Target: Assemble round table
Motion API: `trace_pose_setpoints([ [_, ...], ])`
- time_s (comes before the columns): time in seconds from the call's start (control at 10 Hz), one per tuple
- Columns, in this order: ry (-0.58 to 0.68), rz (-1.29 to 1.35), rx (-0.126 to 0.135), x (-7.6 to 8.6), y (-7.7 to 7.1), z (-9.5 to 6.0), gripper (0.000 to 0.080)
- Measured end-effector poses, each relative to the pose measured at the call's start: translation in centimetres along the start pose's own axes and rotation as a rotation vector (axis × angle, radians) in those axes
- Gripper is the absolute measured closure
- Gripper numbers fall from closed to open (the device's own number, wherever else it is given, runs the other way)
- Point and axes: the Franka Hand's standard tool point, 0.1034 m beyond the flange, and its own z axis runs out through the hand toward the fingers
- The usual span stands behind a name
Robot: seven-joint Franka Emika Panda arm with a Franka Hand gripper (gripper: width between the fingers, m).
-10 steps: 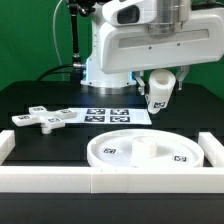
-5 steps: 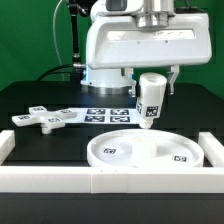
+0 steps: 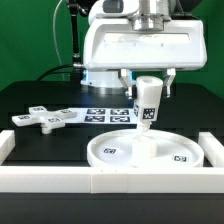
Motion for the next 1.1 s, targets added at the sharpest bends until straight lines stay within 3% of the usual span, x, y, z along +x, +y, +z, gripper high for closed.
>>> trace_pose_setpoints([
  [0.3, -0.015, -0.006, 0.008, -0.7, -0.9, 1.2, 0.0390],
  [1.1, 0.032, -0.019, -0.011, -1.2, -0.6, 2.6, 0.0390],
])
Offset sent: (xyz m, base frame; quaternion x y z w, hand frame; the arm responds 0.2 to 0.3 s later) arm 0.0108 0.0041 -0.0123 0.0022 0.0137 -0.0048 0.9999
